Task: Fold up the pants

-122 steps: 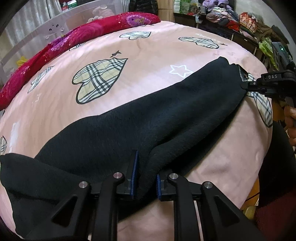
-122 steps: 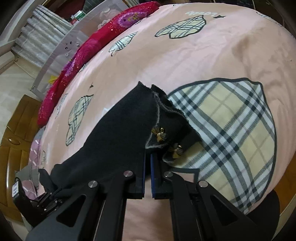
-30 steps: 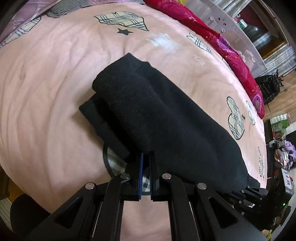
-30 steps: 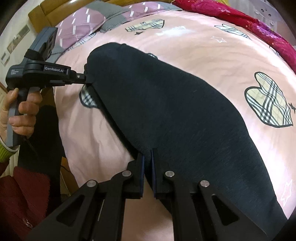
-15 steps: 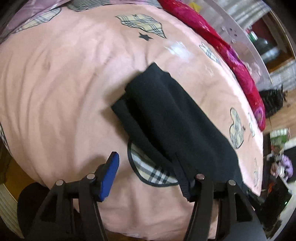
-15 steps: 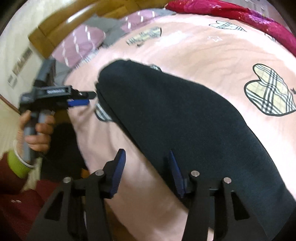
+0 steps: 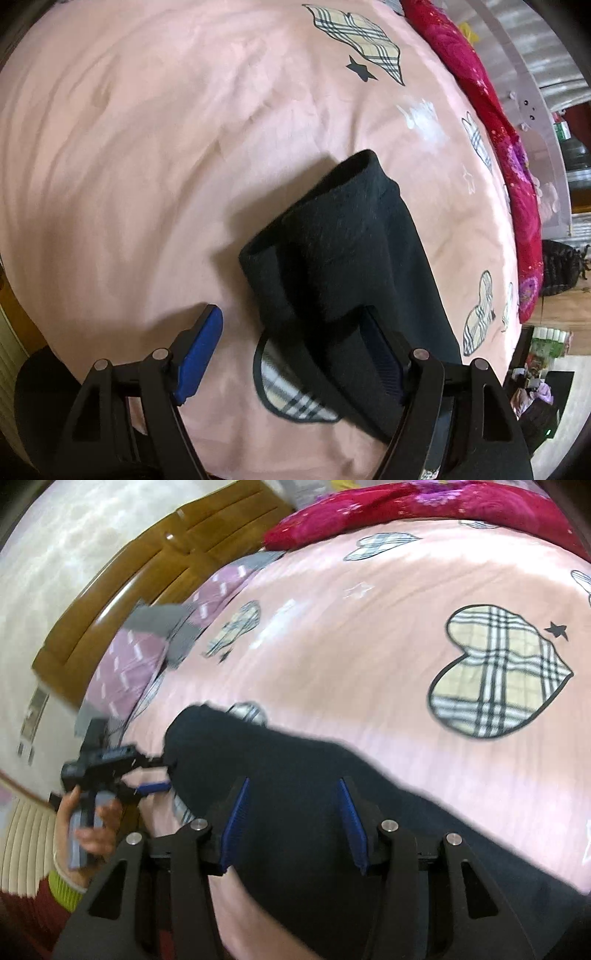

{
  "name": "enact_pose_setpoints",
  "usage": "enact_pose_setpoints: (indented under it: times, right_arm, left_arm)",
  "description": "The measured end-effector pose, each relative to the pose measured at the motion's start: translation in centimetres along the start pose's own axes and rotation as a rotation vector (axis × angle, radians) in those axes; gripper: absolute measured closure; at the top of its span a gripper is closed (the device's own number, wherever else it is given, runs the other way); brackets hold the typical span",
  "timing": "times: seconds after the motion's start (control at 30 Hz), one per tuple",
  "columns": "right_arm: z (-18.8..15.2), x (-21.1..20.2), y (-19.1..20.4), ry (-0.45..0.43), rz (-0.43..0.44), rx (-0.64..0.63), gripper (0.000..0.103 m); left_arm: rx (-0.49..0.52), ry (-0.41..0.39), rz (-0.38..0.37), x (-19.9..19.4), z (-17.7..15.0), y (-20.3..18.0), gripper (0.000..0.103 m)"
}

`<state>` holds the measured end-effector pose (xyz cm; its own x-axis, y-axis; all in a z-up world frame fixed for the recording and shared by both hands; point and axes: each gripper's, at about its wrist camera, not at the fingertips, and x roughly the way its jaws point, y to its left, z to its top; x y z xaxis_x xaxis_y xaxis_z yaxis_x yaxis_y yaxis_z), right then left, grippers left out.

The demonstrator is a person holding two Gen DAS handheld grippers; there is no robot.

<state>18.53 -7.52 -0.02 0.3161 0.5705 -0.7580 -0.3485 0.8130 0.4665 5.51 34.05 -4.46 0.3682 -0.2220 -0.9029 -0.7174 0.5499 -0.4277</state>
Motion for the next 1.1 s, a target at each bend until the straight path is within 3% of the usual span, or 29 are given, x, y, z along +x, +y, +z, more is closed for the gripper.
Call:
enact_pose_setpoints:
  times: [0.17, 0.33, 0.47, 0.53, 0.63, 0.73, 0.77, 0.8, 0.9, 0.97, 1.1]
  right_arm:
    - [2.8, 2.5, -2.1, 0.027, -0.038, 0.039, 0.053]
    - [3.8, 6.5, -2.6, 0.125, -0.077, 0.001, 0.055]
    - [2.8, 9.7, -1.0, 0.250, -0.126, -0.118, 0.058]
    - [2.0, 10.0, 0.3, 0.267, -0.154, -0.213, 0.058]
    - [1.2, 10.6, 1.6, 0.331, -0.114, -0.285, 0.058]
    - [1.1, 11.1, 2.3, 0.346, -0.145, -0.349, 0.058]
    - [1.2, 11.3, 2.4, 0.350, -0.149, -0.351, 0.061]
    - [1.4, 11.3, 2.6, 0.349, -0.146, -0.353, 0.073]
    - [1.5, 10.9, 3.2, 0.346, -0.130, -0.362, 0.087]
    - [1.8, 9.7, 3.6, 0.315, -0.134, -0.367, 0.089]
    - [3.1, 5.7, 4.1, 0.155, -0.184, -0.379, 0.090]
  left_arm:
    - [0.007, -0.011, 0.011, 0.5, 0.2, -0.6, 0.026]
    - [0.032, -0.028, 0.028, 0.8, -0.1, -0.7, 0.027]
    - [0.090, -0.056, 0.055, 1.1, -0.6, -1.1, 0.030]
    - [0.126, -0.076, 0.067, 1.2, -0.9, -1.3, 0.035]
    - [0.164, -0.096, 0.069, 1.4, -1.1, -1.5, 0.054]
    - [0.197, -0.106, 0.056, 1.6, -1.2, -2.0, 0.072]
    - [0.211, -0.111, 0.046, 1.7, -1.3, -2.1, 0.078]
    - [0.221, -0.119, 0.040, 1.6, -1.4, -2.1, 0.082]
    - [0.243, -0.166, -0.043, 0.0, -2.1, -2.0, 0.088]
    - [0.274, -0.221, -0.150, -2.5, -2.9, -1.6, 0.088]
    - [0.375, -0.311, -0.269, -6.2, -4.6, -1.0, 0.088]
